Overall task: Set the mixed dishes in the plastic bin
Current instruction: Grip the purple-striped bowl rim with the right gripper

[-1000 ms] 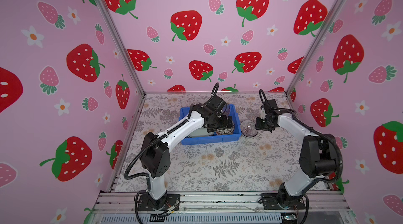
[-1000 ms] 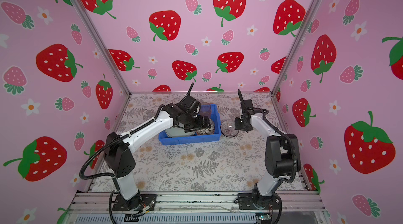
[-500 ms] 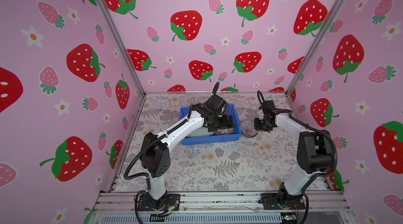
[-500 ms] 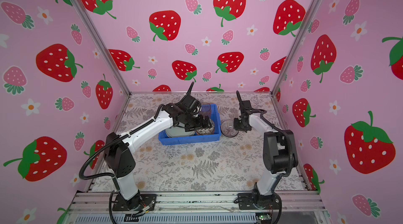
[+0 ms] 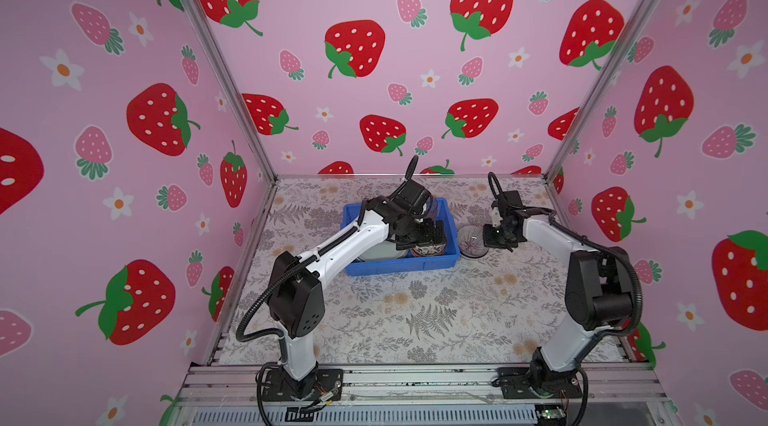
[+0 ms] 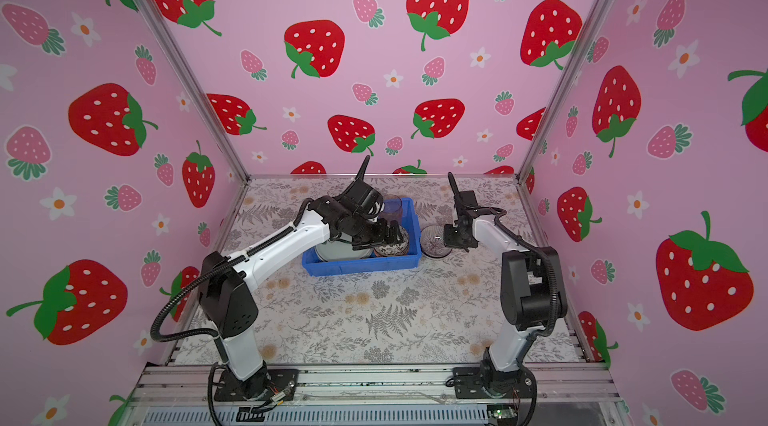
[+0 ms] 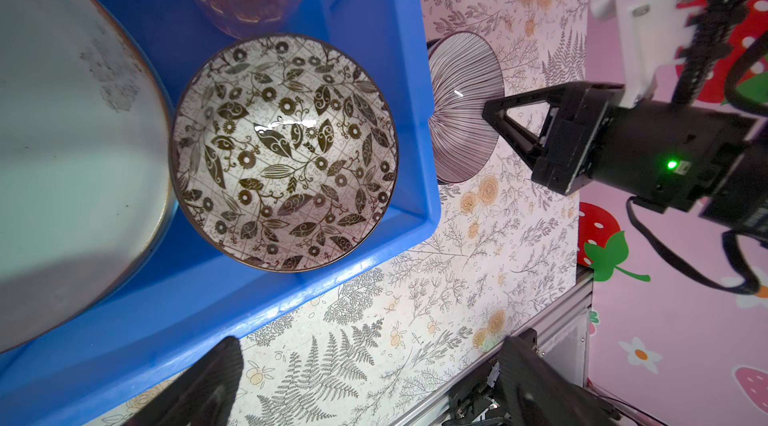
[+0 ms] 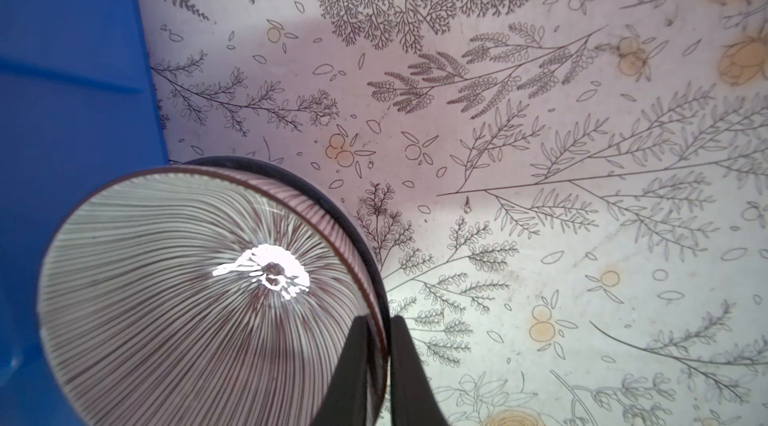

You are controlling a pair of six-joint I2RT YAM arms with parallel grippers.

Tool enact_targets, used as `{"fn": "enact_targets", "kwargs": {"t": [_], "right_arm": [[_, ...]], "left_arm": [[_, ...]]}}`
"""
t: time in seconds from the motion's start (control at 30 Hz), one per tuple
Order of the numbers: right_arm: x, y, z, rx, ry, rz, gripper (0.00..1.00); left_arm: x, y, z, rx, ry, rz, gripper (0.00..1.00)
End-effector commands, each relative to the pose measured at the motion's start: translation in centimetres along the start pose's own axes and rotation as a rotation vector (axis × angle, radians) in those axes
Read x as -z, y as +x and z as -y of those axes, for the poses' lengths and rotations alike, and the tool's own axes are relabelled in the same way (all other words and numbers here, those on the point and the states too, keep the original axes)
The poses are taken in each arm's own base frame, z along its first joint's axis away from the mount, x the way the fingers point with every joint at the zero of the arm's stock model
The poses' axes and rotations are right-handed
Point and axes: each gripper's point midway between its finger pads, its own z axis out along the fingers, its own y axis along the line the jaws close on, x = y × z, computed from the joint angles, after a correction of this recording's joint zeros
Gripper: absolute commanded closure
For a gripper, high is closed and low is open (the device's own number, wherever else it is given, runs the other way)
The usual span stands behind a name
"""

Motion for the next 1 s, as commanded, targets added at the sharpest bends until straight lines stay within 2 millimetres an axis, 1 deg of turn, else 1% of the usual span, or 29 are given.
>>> {"fn": "enact_targets", "kwargs": {"t": [0.0,0.4,0.63,0.77,0.97], "right_arm": [[0.5,-0.3,-0.2,0.012,0.008,0.004,0.91],[3.0,-1.3,0.2,0.026,0.051,0.047,0.94],[3.7,-1.4,0.2,0.028,0.052,0.056,0.97],[4.4,-1.7,0.1,0.027,0.047,0.073,0.98],[5.8,-2.2,0.0,0.032,0.049,0.094,0.99]], "left_arm": [[0.7,-0.3,0.5,-0.012,0.005,0.012,0.01],[0.5,-0.3,0.3,-0.006,-0.001,0.011,0.01],[0.5,-0.3,0.3,-0.003,0.0,0.011,0.01],[0.5,-0.4,0.2,-0.002,-0.009,0.016,0.01],[0.5,-0.9,0.5,0.006,-0.01,0.028,0.01]]}}
